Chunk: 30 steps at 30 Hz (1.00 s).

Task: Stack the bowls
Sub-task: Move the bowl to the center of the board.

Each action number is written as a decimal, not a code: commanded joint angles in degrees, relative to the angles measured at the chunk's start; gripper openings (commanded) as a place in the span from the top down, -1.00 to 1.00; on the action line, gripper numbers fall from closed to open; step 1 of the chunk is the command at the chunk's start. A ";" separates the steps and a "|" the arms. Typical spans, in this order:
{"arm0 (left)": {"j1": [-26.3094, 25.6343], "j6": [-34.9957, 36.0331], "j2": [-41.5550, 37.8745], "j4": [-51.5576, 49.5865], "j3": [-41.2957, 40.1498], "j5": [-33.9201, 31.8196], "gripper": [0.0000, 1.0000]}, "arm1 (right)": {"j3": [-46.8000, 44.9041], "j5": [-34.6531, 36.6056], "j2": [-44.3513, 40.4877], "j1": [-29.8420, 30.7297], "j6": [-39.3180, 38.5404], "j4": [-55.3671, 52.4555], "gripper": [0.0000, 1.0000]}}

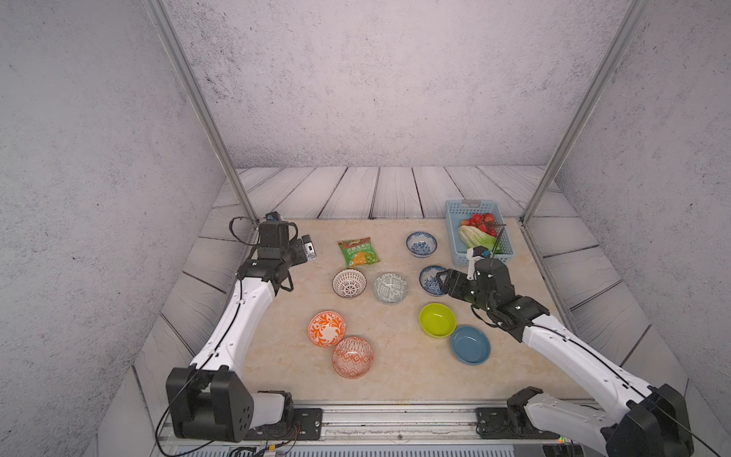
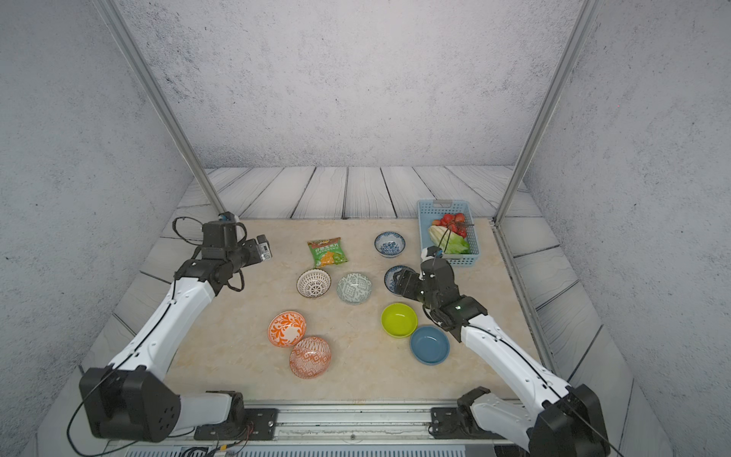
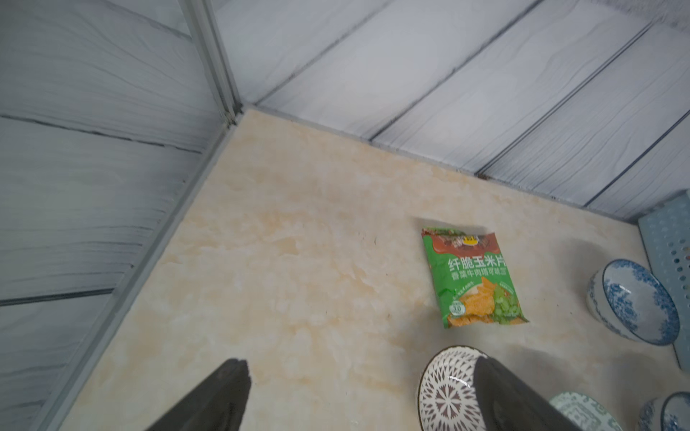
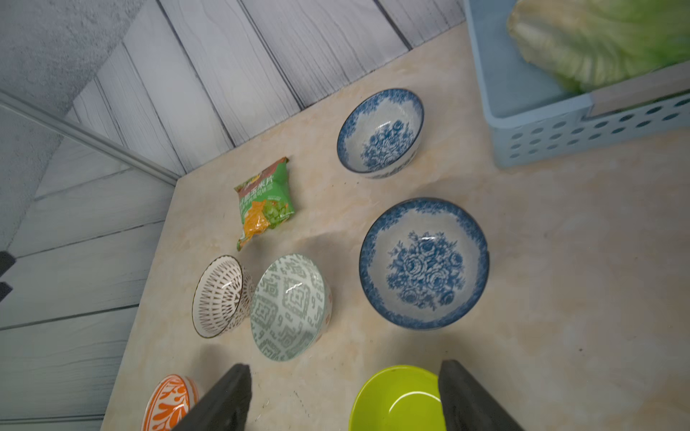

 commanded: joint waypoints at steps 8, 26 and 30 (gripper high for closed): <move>-0.01 0.00 8.68 -4.82 1.03 17.27 -0.94 | 2.77 4.25 4.84 1.97 0.07 -3.77 -0.59; -6.02 -2.01 25.73 -15.53 8.31 16.82 -0.17 | 4.37 5.93 7.18 5.17 -2.35 -3.70 -0.50; -6.23 -2.04 28.23 -15.90 9.39 17.63 -0.05 | 4.68 6.19 7.49 5.58 -2.44 -3.81 -0.48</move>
